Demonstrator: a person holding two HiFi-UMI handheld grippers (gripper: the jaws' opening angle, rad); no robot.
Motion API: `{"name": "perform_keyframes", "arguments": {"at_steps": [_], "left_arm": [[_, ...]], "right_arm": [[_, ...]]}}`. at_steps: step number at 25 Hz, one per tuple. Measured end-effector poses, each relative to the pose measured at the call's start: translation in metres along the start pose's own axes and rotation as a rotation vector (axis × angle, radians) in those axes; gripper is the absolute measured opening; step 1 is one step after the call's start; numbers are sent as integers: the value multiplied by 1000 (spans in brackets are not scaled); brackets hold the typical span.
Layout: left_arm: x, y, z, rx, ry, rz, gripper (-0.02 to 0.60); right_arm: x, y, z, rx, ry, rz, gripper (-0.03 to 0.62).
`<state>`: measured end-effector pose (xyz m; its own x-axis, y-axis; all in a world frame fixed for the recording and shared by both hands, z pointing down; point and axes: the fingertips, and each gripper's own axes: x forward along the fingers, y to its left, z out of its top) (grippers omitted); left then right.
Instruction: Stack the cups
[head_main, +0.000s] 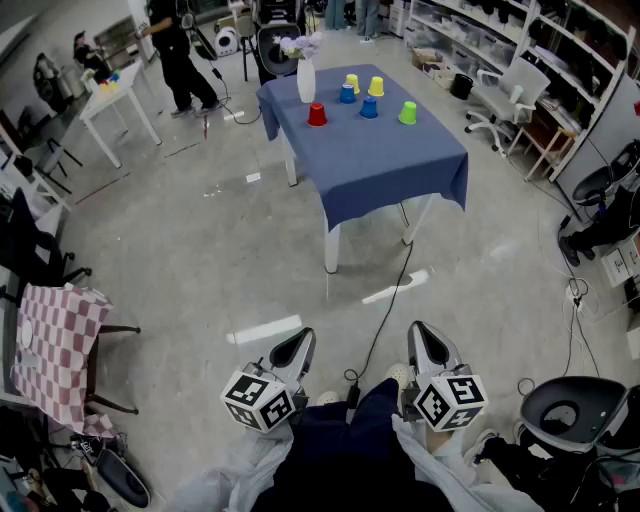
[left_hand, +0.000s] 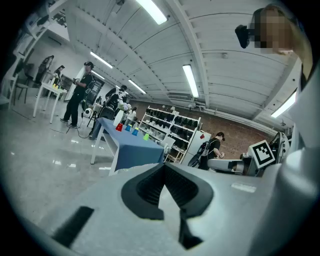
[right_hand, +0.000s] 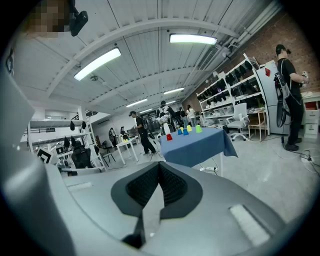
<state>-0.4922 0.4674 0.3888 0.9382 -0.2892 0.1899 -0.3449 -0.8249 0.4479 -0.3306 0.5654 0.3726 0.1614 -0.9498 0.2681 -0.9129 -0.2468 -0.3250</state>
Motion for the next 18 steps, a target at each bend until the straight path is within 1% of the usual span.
{"name": "perform_keyframes", "arguments": {"at_steps": [4, 7, 13, 18], "left_arm": [[-6, -3, -2, 22, -10, 5, -2], [-9, -4, -4, 25, -7, 3, -2], [-11, -5, -8, 23, -1, -4, -2], [-10, -5, -9, 30, 11, -5, -2]], "right_arm": [[-6, -1, -7, -5, 12, -10, 9], [-9, 2, -7, 12, 0, -10, 11], [-17, 2, -14, 6, 7, -34, 11], [-17, 3, -13, 8, -8, -37, 11]]}}
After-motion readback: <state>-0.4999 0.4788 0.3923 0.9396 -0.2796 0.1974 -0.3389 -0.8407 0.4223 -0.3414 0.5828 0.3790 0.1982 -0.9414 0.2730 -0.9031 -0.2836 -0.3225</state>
